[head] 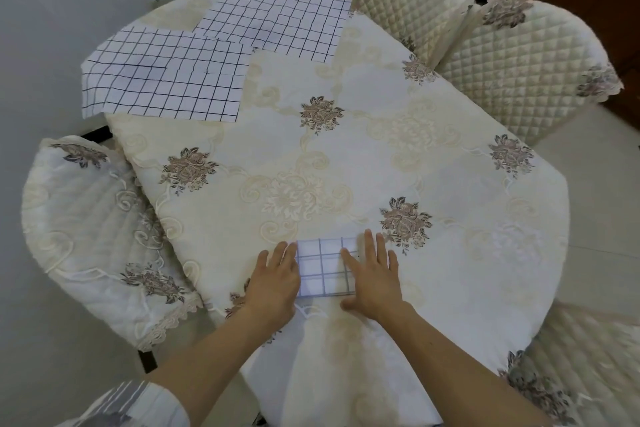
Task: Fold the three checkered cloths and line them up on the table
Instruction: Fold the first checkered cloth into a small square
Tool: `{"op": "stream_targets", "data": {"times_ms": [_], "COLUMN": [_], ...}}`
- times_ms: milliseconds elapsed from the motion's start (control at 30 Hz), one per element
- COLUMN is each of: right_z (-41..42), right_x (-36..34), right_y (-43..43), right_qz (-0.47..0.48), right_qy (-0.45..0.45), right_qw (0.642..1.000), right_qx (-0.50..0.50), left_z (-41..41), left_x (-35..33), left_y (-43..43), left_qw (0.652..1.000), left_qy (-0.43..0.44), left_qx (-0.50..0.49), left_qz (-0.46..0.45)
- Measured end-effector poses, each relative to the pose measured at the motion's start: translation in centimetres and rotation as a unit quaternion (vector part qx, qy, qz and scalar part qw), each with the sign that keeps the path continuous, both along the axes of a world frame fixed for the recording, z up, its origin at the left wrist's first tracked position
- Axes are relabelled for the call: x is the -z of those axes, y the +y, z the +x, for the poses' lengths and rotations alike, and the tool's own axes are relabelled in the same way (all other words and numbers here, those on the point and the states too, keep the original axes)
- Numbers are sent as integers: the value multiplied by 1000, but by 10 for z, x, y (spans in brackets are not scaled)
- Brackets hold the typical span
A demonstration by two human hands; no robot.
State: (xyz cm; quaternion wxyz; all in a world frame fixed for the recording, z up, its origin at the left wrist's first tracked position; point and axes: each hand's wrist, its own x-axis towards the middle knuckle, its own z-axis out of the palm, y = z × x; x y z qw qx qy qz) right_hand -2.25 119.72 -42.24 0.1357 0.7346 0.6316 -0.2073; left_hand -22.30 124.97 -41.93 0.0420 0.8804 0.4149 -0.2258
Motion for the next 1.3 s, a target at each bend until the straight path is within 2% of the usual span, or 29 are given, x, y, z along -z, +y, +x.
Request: {"op": "stream_targets", "data": {"times_ms": [167, 367, 533, 633, 867, 967, 1067, 1300], "right_z": [0, -6, -6, -1, 11, 18, 31, 54], "right_x": [1, -1, 5, 3, -32, -49, -67, -108], "right_y": [-5, 0, -7, -10, -25, -39, -60, -113], "right_qz": [-2, 27, 185, 230, 276, 294, 321, 386], "right_qy": [20, 41, 74, 66, 136, 135, 153, 196], "right_qw": [1000, 999, 980, 971, 951, 944, 928, 875], "right_qx": [13, 10, -27, -19, 39, 64, 115, 216], "left_z": [-8, -11, -14, -19, -25, -15, 3, 35], "left_x": [2, 2, -5, -8, -21, -32, -43, -72], "left_y": [1, 8, 15, 20, 26, 28, 28, 0], "left_qw": [994, 968, 952, 947, 937, 922, 901, 879], "left_qy": [-107, -234, -284, -299, -313, -359, -415, -458], "left_qx": [-1, 19, 20, 35, 106, 107, 115, 127], "left_qz": [24, 92, 111, 110, 112, 99, 58, 27]}}
